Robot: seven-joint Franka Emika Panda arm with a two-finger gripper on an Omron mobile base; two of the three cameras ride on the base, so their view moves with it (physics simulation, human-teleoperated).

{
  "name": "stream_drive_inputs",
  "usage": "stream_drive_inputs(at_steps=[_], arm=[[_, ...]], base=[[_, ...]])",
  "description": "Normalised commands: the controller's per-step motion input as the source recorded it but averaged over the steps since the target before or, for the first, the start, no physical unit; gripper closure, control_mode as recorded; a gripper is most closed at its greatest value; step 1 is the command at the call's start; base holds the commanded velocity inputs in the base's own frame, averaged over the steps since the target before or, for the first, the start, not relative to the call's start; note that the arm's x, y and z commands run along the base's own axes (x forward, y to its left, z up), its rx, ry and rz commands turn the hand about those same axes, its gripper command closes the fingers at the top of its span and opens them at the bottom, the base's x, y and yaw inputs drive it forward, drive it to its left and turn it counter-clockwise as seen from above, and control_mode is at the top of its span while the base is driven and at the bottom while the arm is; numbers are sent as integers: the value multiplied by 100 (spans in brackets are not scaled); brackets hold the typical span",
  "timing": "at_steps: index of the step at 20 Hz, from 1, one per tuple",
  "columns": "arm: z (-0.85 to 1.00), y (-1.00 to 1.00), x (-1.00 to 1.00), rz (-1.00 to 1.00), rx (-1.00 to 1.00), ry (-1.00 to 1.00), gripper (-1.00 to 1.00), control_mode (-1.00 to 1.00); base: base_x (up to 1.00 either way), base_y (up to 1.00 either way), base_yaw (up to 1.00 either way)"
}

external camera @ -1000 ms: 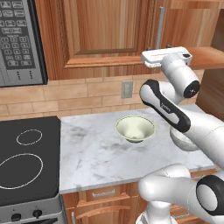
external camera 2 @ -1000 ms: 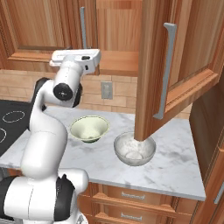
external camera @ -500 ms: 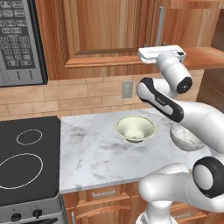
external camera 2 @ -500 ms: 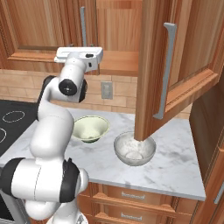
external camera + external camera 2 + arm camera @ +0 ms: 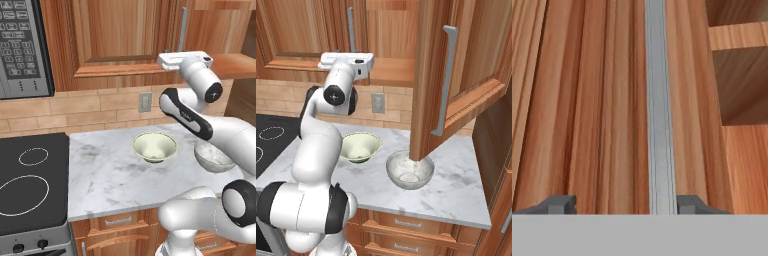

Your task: Open the cabinet. Pick the bowls from the counter and place them in the cabinet. Then close the cabinet.

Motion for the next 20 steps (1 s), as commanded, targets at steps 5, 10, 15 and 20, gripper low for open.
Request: stream_drive_inputs(at_steps=[5,10,15,20], arm=[[-9,30,53,0,1,35,100,-100],[-4,68,-30,0,1,32,100,-100],[-13,100,-100,0,0,1,100,-100],[-34,100,-100,0,0,-8,100,-100]], base=[[0,0,0],[0,0,0],[0,0,0],[0,0,0]])
